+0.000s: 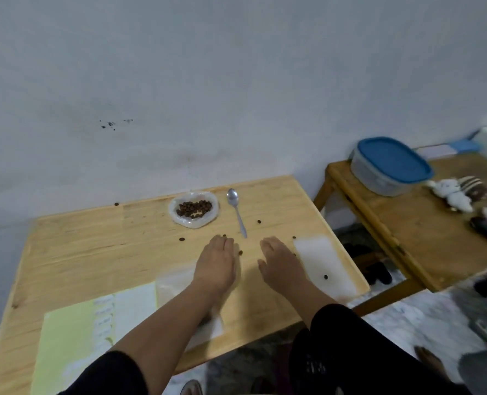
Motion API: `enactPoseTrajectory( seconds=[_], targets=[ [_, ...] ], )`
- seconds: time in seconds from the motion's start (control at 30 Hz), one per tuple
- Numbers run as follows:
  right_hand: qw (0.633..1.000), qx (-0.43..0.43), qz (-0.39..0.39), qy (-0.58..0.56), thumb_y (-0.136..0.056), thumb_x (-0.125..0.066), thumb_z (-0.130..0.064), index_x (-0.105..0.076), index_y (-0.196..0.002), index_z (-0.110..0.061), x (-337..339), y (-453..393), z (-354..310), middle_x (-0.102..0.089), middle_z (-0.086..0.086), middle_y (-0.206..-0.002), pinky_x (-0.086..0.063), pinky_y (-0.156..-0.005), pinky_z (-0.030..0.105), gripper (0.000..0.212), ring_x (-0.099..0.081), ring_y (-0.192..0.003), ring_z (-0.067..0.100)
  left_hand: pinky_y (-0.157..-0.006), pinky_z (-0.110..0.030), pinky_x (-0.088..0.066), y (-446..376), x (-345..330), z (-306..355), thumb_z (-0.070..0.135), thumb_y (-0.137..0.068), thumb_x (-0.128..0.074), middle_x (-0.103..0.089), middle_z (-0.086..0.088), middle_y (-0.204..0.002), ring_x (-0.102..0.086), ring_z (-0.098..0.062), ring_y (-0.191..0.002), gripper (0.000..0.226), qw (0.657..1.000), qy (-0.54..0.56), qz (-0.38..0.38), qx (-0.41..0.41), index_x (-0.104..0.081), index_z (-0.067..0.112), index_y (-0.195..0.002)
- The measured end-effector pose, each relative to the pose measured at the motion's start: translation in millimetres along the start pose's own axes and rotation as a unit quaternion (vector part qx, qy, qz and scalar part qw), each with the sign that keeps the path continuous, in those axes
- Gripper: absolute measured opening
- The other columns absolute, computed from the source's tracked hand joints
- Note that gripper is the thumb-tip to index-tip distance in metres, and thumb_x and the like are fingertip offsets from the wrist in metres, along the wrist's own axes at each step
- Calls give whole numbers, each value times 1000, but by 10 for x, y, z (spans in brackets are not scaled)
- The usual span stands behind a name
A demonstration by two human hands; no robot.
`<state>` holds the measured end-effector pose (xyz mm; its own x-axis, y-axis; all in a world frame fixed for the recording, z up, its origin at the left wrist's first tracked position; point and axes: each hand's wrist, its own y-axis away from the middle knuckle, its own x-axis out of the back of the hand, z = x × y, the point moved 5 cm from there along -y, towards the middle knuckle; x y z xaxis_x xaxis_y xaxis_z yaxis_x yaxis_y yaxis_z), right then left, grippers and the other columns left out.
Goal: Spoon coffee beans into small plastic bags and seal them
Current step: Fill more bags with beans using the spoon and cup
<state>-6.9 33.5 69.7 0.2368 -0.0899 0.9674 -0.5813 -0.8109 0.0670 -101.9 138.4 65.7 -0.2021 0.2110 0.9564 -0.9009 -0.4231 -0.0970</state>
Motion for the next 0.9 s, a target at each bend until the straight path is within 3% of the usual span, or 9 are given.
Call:
enactPoseTrajectory(
  seconds=[0.13, 0.37, 0.43, 0.5, 0.57, 0.67, 0.77, 0.83, 0.9],
  targets=[
    [998, -63, -7, -1, -96, -40, -24, -28, -143, -7, 99, 164, 639, -30, 6, -150, -24, -112, 27, 51, -24, -140, 18, -94, -38, -41, -268, -228, 471, 7, -86, -52, -54, -16, -119, -48, -32, -113, 36, 998, 33, -48, 0, -51, 1, -122],
    [992, -126, -11, 3, -97, -39, -25, -28, -144, -7, -89, 427, 1547, -27, 6, -151, -21, -113, 27, 51, -22, -141, 17, -96, -32, -38, -575, -858, 973, 19, -91, -47, -48, -10, -123, -43, -26, -119, 39, 992, 75, -97, -39, -46, 6, -128],
    [989, -148, 3, 4, -90, -54, -34, -51, -132, -12, -156, 448, 1718, -46, 3, -141, -34, -108, 24, 47, -40, -132, 14, -98, -31, -37, -688, -977, 1088, 21, -92, -45, -45, -8, -126, -42, -25, -121, 41, 990, 81, -106, -35, -43, 7, -130],
    [995, -87, -42, 33, -79, -64, -31, -72, -102, -10, -334, 418, 1781, -64, 5, -121, -48, -97, 26, 32, -59, -115, 18, -97, -29, -36, -814, -1048, 1197, 21, -93, -44, -46, -9, -128, -43, -24, -121, 41, 991, 90, -96, -34, -43, 7, -131],
    [995, -13, -37, 88, -79, -49, -19, -75, -83, -5, -512, 412, 1800, -70, 10, -105, -53, -91, 34, 30, -66, -102, 25, -102, -30, -35, -915, -1099, 1245, 23, -95, -40, -44, -11, -135, -41, -25, -126, 46, 990, 109, -87, -24, -41, 4, -136],
    [996, -30, -38, 73, -82, -30, -20, -70, -102, -3, -630, 416, 1871, -68, 9, -112, -42, -100, 24, 48, -62, -110, 24, -107, -32, -32, -1046, -1192, 1274, 27, -96, -34, -37, -12, -143, -32, -27, -135, 52, 988, 112, -105, -11, -34, 3, -142],
    [997, -73, -36, -3, -80, -34, -29, -69, -107, -7, -603, 432, 1898, -69, 2, -111, -50, -86, 19, 50, -65, -106, 17, -105, -32, -33, -1133, -1254, 1280, 22, -97, -41, -35, -10, -145, -28, -24, -135, 50, 988, 90, -122, 12, -31, 8, -143],
    [995, -91, -17, -27, -78, -41, -31, -70, -105, -9, -480, 430, 1887, -71, -1, -108, -55, -77, 20, 46, -66, -103, 13, -101, -33, -37, -1168, -1265, 1305, 21, -95, -42, -40, -9, -138, -33, -25, -130, 45, 990, 77, -116, 17, -38, 10, -138],
    [996, -78, 26, -20, -72, -66, -29, -71, -103, -10, -431, 430, 1882, -71, -1, -106, -55, -77, 20, 37, -67, -102, 12, -96, -33, -41, -1184, -1259, 1316, 20, -93, -44, -45, -9, -131, -38, -25, -122, 39, 991, 83, -99, 23, -44, 11, -132]
  ],
)
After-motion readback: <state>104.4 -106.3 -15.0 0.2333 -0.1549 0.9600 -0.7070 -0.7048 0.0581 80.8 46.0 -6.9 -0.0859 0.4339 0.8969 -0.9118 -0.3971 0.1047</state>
